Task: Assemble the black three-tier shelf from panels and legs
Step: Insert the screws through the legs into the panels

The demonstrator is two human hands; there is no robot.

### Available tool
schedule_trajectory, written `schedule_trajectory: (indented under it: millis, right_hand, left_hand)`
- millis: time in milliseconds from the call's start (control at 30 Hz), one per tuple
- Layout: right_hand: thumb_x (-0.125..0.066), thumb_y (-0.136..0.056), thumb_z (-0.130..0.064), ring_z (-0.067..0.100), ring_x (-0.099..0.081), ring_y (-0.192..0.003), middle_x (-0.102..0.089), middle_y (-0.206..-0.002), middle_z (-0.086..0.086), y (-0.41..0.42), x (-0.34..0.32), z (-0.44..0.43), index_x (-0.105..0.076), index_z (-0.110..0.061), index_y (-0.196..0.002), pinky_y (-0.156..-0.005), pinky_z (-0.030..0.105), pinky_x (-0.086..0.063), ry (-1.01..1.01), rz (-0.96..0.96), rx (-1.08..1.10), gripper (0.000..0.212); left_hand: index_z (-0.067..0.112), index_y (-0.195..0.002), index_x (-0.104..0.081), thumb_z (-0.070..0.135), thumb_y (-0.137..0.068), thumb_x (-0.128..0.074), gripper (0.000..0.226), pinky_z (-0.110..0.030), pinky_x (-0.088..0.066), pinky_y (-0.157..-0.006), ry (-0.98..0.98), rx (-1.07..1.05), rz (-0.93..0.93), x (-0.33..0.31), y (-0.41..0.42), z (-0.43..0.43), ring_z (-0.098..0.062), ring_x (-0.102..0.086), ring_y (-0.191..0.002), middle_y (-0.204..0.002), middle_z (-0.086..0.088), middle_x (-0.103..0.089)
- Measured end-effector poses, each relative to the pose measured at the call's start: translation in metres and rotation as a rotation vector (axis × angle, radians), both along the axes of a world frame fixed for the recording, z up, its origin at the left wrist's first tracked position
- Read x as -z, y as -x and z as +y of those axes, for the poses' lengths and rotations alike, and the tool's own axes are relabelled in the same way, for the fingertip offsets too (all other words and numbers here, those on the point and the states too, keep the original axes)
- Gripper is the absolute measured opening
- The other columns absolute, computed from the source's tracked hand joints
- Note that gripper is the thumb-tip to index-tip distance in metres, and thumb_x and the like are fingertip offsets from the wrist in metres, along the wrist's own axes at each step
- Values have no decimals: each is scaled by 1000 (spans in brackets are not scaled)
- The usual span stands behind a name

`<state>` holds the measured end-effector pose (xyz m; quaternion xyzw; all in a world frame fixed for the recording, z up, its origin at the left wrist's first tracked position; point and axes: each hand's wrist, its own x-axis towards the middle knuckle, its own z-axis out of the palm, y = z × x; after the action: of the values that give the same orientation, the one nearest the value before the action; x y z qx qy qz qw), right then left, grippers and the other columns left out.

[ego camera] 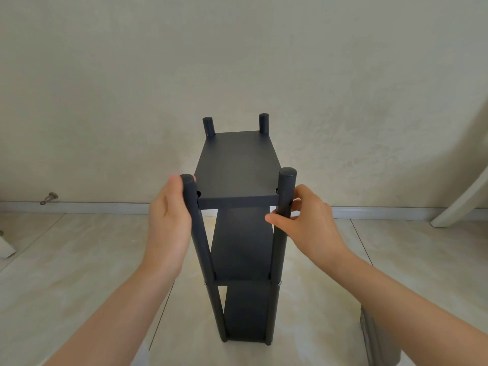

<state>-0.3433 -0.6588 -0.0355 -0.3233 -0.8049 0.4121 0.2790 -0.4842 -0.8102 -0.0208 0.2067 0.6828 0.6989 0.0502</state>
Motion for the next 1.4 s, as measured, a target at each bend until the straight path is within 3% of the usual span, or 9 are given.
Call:
schedule_trajectory:
  millis: [133, 367, 533, 633, 733, 900, 1200, 1300, 1400]
  right_hand:
    - [-77, -84, -31, 16, -67, -85, -65, -96, -5, 0, 1, -1, -55, -20, -105, -63, 13, -44, -25, -24, -6, 32]
    - [-69, -90, -17, 16, -68, -93, -66, -103, -5, 3, -2, -15, -52, -21, -108, -81, 27, -57, -20, -25, -76, 25]
    - [-69, -91, -25, 5, -66, -87, -64, -92, -16, 9, -8, -29, -52, -28, -103, -85, 24, -54, -47, -36, -161, 21]
    - [-76, -85, -30, -2, -63, -77, -61, -82, -21, 13, -10, -32, -55, -30, -96, -81, 20, -52, -30, -49, -192, 24]
    - [-79, -81, -35, 1, -66, -78, -64, -81, -18, 13, -13, -27, -60, -28, -91, -80, 20, -55, -59, -77, -183, 22]
    - [-68, -87, -47, 7, -66, -74, -69, -81, -8, 9, -11, -30, -67, -21, -92, -73, 22, -55, -253, -144, -116, 26]
    - [-65, -89, -49, 6, -65, -64, -69, -70, -6, 5, -16, -28, -76, -17, -88, -64, 12, -46, -218, -120, -107, 34]
    - [-73, -80, -54, 5, -64, -65, -67, -69, -11, 1, -19, -23, -72, -23, -83, -62, 15, -47, -202, -84, -49, 31]
    - [-75, -76, -57, 7, -65, -80, -69, -92, -13, 0, -21, -23, -57, -30, -102, -72, 25, -54, -295, -82, -30, 42]
  left_hand:
    - [41, -100, -61, 42, -96, -61, 4, -18, -41, -84, 58, 37, 82, 13, 2, 9, 18, -58, -94, -94, 37, -65]
    - [32, -100, -70, 22, -93, -63, 14, -34, -43, -111, -111, 119, -49, 11, 37, 15, -9, -62, -118, -111, 17, -71]
    - [25, -120, -51, 27, -95, -70, 31, -22, -47, -92, -124, -125, -148, 11, 37, 13, -2, -63, -108, -118, 12, -59]
    - [23, -117, -42, 34, -86, -80, 50, -21, -40, -83, -157, -304, -345, 12, 17, 9, -13, -55, -100, -116, 0, -48]
    - [14, -100, -56, 33, -85, -81, 35, -31, -46, -100, -210, -116, -593, 11, -9, 10, -14, -57, -83, -85, 0, -56]
    - [9, -125, -63, 43, -84, -69, 54, -38, -48, -106, -213, 361, -601, 7, -26, 24, -20, -70, -112, -118, -10, -73]
    - [15, -110, -71, 43, -106, -43, 39, -27, -51, -84, -170, 396, -555, 21, -36, 37, -15, -75, -98, -105, -6, -78]
    - [18, -115, -65, 45, -104, -44, 36, -26, -46, -95, -170, 405, -564, 21, -36, 36, -11, -71, -107, -112, -4, -76]
    - [19, -120, -63, 46, -102, -46, 37, -29, -42, -104, -165, 410, -565, 21, -37, 37, -14, -67, -115, -118, -4, -74]
